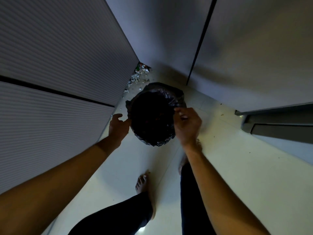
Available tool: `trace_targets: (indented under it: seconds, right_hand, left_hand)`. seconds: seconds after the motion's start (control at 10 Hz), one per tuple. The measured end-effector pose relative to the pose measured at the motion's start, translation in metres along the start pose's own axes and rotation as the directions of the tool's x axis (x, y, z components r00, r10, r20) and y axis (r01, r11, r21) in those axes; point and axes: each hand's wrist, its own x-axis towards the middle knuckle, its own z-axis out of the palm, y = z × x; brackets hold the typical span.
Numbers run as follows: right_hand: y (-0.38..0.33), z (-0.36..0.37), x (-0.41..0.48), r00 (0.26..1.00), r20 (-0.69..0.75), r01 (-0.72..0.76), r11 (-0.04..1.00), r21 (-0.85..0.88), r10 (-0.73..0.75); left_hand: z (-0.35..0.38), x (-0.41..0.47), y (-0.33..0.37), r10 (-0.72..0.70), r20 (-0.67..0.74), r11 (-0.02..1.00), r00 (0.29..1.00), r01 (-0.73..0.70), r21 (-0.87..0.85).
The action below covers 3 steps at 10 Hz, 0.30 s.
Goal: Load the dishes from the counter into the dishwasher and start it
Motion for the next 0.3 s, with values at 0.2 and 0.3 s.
trace_targets:
  seconds: [0.2,0.3]
  right_hand:
    - [-0.017,0.03,-0.006,0.912,0.243,-0.276,0.932,-0.235,0.331]
    - [-0.019,0.03,-0.005,0.869,0.254,-0.357,0.894,-0.27,0.424]
  left_hand:
    - [-0.027,-0.018,0.024,0.101,0.114,0.993,0.988,-0.107,0.053]
    - [-0.036,-0.027,0.036,0.245,0.135,0.948,0.96,-0.266,0.172]
